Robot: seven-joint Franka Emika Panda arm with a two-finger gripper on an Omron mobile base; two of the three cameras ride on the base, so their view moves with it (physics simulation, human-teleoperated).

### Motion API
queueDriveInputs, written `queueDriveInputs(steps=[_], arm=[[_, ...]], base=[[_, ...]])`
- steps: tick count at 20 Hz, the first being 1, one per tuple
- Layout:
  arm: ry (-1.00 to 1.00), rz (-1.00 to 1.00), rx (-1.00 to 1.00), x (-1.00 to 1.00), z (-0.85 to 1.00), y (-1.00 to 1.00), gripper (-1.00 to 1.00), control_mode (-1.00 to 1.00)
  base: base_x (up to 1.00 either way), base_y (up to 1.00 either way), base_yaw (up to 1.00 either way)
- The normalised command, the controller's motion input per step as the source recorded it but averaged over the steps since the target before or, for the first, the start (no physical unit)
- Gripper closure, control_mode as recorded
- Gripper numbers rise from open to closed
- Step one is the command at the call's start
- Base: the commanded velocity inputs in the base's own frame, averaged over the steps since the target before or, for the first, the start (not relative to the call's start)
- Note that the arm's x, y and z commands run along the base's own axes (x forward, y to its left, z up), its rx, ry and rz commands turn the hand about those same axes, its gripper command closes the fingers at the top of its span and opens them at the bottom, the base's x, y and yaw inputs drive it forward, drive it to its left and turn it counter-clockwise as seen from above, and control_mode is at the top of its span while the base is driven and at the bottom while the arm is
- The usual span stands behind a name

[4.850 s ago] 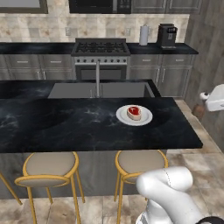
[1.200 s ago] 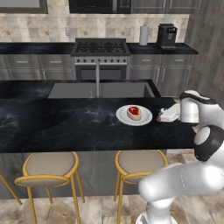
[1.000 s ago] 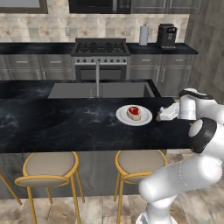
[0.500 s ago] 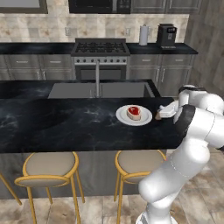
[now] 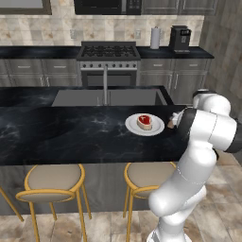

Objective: Retrieve the shaker from the cabinet and place it next the steak on a plate on the dining table.

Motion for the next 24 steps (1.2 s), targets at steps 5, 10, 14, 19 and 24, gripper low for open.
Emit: queueDriveInputs(steps=[5, 10, 14, 19, 24], arm=[[0.00, 0.00, -0.10, -0.02, -0.23, 0.15, -1.00, -1.00], [0.00, 0.00, -0.09, -0.03, -0.24, 0.05, -1.00, -1.00], [0.00, 0.00, -0.11, -0.04, -0.29, 0.03, -1.00, -1.00], [-0.07, 0.00, -0.16, -0.20, -0.33, 0.17, -1.00, -1.00], [-0.12, 0.00, -0.19, -0.29, -0.32, 0.28, -1.00, -1.00]], base=[[0.00, 0.00, 0.00], [0.00, 0.00, 0.00], [0.00, 0.00, 0.00], [0.00, 0.00, 0.00], [0.00, 0.00, 0.00]])
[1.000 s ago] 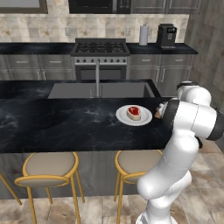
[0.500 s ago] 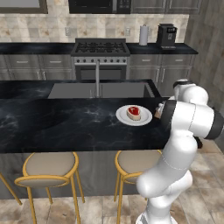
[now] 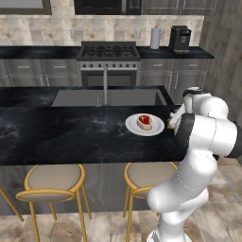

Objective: Retrieve the shaker from the cabinet and place it next the steak on a plate on the dining table.

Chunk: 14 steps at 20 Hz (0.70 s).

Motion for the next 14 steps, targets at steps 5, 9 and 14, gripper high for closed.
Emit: queueDriveInputs(steps=[5, 9, 14], arm=[[-0.07, 0.00, -0.16, -0.24, -0.19, 0.23, -1.00, -1.00], [0.00, 0.00, -0.09, -0.12, -0.01, 0.07, -1.00, -1.00], [0.00, 0.00, -0.01, -0.16, 0.03, -0.03, -1.00, -1.00]], base=[[0.00, 0.00, 0.00], [0.00, 0.00, 0.00], [0.00, 0.00, 0.00]])
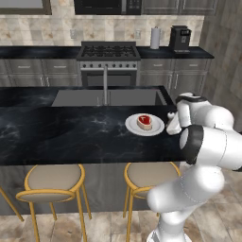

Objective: Retrieve the shaker from the cabinet and place it next the steak on a plate on the dining table.

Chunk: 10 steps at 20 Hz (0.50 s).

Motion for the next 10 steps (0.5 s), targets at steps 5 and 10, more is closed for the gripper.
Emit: queueDriveInputs(steps=[5, 10], arm=[[0.00, 0.00, 0.00, -0.15, 0.18, -0.16, -1.00, -1.00], [0.00, 0.00, 0.00, -0.04, 0.25, -0.22, -1.00, -1.00]], base=[[0.00, 0.00, 0.00], [0.00, 0.00, 0.00]])
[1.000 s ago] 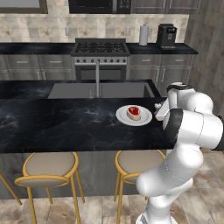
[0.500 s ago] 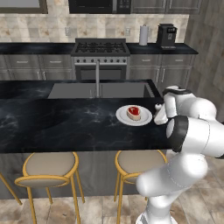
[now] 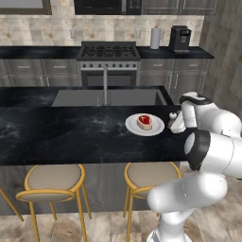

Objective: Retrieve the shaker from the cabinet and place it next the steak on a plate on the dining table.

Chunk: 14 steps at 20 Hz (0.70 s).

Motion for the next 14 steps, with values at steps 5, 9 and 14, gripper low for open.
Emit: queueDriveInputs(steps=[5, 9, 14], arm=[[0.00, 0.03, 0.00, -0.02, 0.36, -0.08, -1.00, -1.00], [-0.01, 0.07, 0.00, -0.29, 0.43, -0.03, -1.00, -1.00], [-0.10, 0.07, 0.00, -0.63, 0.48, -0.08, -1.00, -1.00]], base=[[0.00, 0.00, 0.00], [0.00, 0.00, 0.00], [0.00, 0.00, 0.00]])
